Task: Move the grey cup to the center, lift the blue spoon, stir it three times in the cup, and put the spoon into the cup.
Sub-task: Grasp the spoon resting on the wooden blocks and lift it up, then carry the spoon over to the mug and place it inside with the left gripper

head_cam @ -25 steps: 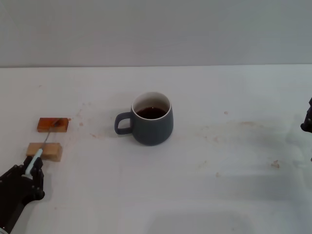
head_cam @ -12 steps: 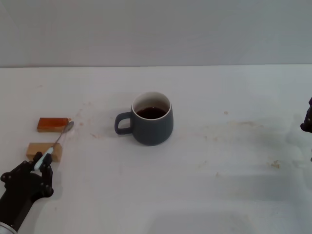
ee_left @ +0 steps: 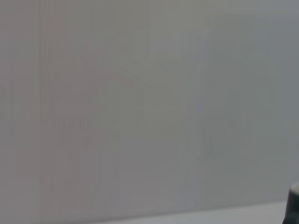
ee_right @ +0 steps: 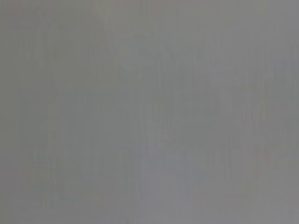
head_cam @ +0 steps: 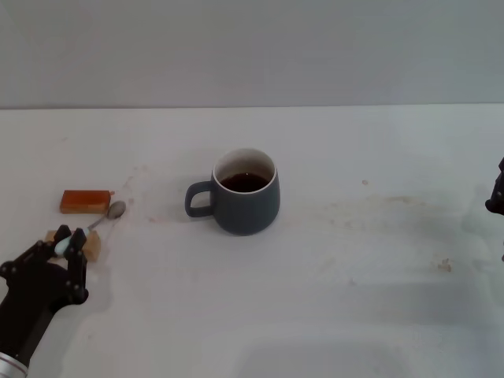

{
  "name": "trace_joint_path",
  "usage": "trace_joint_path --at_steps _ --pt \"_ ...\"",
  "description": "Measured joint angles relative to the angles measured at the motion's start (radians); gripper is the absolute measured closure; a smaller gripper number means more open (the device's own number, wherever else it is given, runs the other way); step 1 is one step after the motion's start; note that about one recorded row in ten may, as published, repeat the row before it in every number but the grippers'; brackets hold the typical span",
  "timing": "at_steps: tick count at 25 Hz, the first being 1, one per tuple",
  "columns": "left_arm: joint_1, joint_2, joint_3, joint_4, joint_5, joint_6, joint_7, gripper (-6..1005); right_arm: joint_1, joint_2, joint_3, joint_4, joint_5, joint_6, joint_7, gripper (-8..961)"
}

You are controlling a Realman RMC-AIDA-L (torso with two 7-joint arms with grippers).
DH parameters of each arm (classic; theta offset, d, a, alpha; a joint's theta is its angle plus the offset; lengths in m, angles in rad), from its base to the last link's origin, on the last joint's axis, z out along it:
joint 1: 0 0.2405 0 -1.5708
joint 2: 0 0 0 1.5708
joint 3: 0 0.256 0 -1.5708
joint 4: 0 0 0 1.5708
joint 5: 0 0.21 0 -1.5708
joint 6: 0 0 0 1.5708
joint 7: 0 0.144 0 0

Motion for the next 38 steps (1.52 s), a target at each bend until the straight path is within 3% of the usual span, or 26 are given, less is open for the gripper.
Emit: trace_joint_path --at_steps 12,13,14,19,21,27,31,34,36,38 --pt "-0.048 0.011 -0.004 -0.005 0.02 0.113 -0.007 853 -0.002 0.0 -0.004 0.003 0.0 0.0 0.0 954" --pt "-0.064 0.032 -0.002 -0.05 0.026 0.113 -0.013 853 -0.002 0.0 -0.004 0.003 0.0 0.0 0.0 954" --pt "-0.064 0.032 -0.002 -0.05 0.026 0.113 -0.013 853 -0.002 0.0 -0.005 0.003 0.0 0.0 0.0 954" --pt "-0.058 0.097 -0.009 -0.2 0.065 0.001 -0.013 853 -0.007 0.0 -0.002 0.003 0.0 0.0 0.0 954" --pt "-0.037 0.142 -0.019 -0.324 0.09 -0.117 -0.004 853 -0.008 -0.001 0.0 0.003 0.0 0.0 0.0 954" --pt "-0.004 0.168 -0.109 -0.467 0.202 -0.243 -0.006 853 -0.008 -0.003 0.026 -0.001 0.0 0.0 0.0 954" --pt "0.04 0.186 -0.189 -0.637 0.31 -0.419 -0.016 853 -0.011 -0.003 0.077 -0.006 0.0 0.0 0.0 955" --pt "0.066 0.211 -0.212 -0.757 0.339 -0.516 -0.016 853 -0.01 -0.003 0.098 -0.016 0.0 0.0 -0.003 955" --pt "0.076 0.243 -0.213 -0.833 0.339 -0.575 -0.046 853 -0.01 -0.003 0.137 -0.029 0.0 -0.003 -0.006 955" --pt "0.079 0.261 -0.214 -0.875 0.338 -0.614 -0.071 853 -0.011 -0.003 0.152 -0.03 0.0 -0.006 -0.006 955"
